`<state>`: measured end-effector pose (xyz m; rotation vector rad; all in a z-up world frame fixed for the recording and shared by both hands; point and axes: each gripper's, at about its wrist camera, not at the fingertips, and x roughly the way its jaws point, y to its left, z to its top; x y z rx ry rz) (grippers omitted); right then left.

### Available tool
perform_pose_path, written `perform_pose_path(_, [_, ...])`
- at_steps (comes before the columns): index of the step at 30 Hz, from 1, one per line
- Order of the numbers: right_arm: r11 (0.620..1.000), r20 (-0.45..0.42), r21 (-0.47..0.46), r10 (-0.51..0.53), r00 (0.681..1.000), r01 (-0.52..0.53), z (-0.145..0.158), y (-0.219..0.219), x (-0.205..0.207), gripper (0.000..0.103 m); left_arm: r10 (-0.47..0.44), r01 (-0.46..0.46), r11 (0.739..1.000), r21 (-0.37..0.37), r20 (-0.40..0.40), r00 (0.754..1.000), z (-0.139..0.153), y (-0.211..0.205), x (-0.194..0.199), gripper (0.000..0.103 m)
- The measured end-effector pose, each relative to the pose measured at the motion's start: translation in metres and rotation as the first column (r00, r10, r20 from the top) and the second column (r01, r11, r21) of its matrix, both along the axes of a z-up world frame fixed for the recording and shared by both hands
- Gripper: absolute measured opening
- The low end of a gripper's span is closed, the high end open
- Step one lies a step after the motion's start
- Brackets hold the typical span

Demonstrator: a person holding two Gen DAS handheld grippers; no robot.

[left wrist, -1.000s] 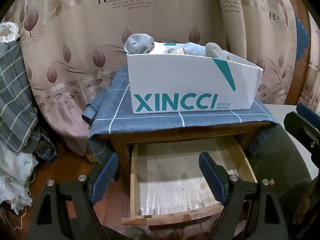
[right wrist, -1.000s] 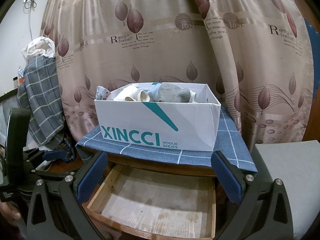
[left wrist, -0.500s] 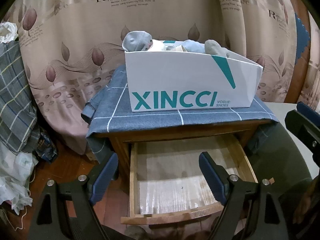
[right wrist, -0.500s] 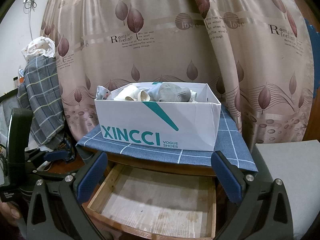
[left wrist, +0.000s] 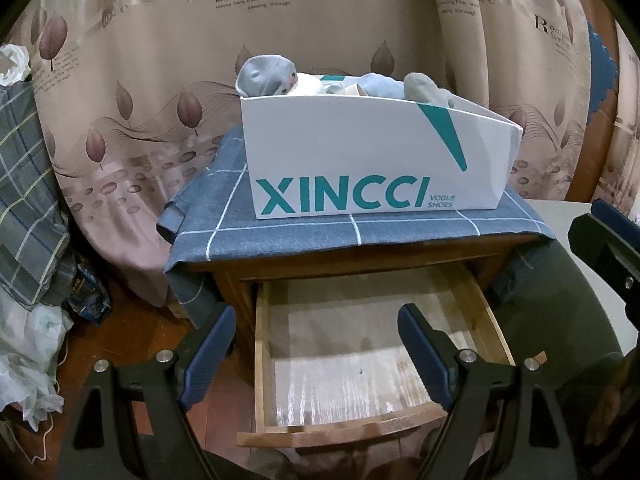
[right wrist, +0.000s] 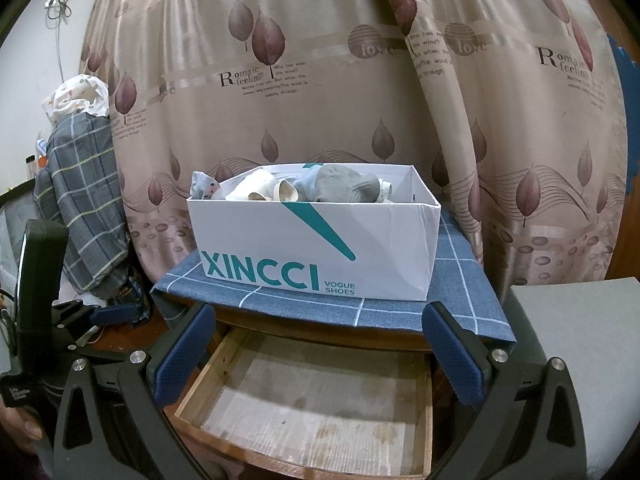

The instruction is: Take underwear out of drawer

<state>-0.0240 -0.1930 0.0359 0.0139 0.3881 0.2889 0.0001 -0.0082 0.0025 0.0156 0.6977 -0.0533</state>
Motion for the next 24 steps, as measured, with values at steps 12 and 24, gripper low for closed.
perform_pose_path(12, [1.000,-0.003,0.006,-0.004,1.000,0.004,-0.003,-0.005,0.000,0.102,-0.015,0.014,1.000,0.024,0.040,0.999,0.010,-0.007,0.000,0.085])
perform_pose_path(24, [0.998,-0.014,0.028,-0.048,0.999,0.048,-0.003,-0.031,-0.002,0.102,0.044,-0.050,0.998,0.042,0.128,0.991,0.027,-0.008,0.003,0.085])
